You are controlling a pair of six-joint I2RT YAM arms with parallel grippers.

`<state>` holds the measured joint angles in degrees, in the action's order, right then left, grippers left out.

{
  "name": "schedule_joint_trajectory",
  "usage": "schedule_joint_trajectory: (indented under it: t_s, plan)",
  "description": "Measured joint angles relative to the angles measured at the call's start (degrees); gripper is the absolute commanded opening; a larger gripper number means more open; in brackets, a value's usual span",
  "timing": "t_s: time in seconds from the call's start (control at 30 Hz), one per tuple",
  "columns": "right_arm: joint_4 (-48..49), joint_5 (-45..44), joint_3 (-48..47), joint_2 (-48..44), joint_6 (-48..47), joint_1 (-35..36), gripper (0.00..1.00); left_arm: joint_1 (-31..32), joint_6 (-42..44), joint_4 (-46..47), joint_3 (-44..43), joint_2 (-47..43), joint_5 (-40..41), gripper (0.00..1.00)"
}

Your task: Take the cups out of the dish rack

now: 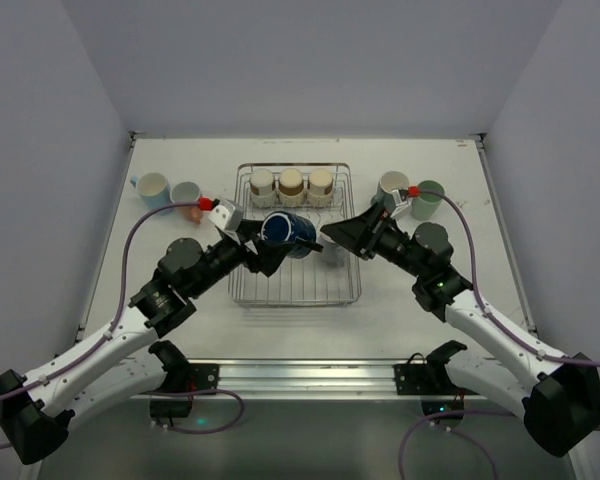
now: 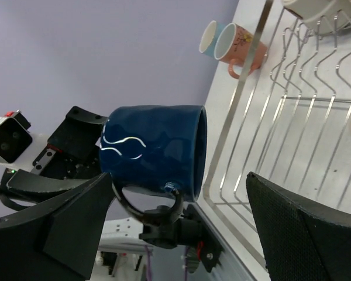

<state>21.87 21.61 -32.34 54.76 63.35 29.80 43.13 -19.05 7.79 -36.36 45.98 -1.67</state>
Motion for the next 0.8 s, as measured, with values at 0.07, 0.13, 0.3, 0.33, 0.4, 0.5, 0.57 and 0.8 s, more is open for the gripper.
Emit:
schedule_joint_trajectory:
  t_s: [0.07, 0.13, 0.3, 0.33, 0.4, 0.5, 0.57, 0.8]
  plan:
    - [1.6, 0.4, 0.2, 0.1, 1.9, 0.4, 0.99, 0.0, -0.8, 2.1, 0.2, -1.2, -1.8, 0.0]
    - [3.8, 1.1, 0.2, 0.9, 3.7, 0.7, 0.99, 0.0, -1.6, 3.9, 0.2, -1.7, -3.6, 0.0]
    - [10.1, 5.1, 0.2, 3.9, 7.8, 2.0, 0.88, 0.0, -3.4, 7.3, 0.5, -1.8, -7.1, 0.0]
    - [11.7, 5.9, 0.2, 4.4, 8.8, 2.2, 0.82, 0.0, -3.9, 7.9, 0.6, -1.8, -7.8, 0.0]
    - [15.5, 7.8, 0.1, 5.2, 11.0, 2.7, 0.75, 0.0, -4.5, 8.9, 0.6, -1.8, -9.2, 0.0]
    - [21.5, 9.7, 0.1, 6.3, 14.2, 3.5, 0.68, 0.0, -5.5, 10.6, 0.6, -1.8, -11.1, 0.0]
    - [25.7, 10.6, 0.1, 7.1, 16.4, 4.3, 0.64, 0.0, -5.9, 11.7, 0.6, -1.8, -12.3, 0.0]
    - [36.7, 11.2, -0.1, 9.3, 21.1, 6.8, 0.26, 0.0, -7.8, 15.0, 1.1, -2.1, -15.3, 0.16]
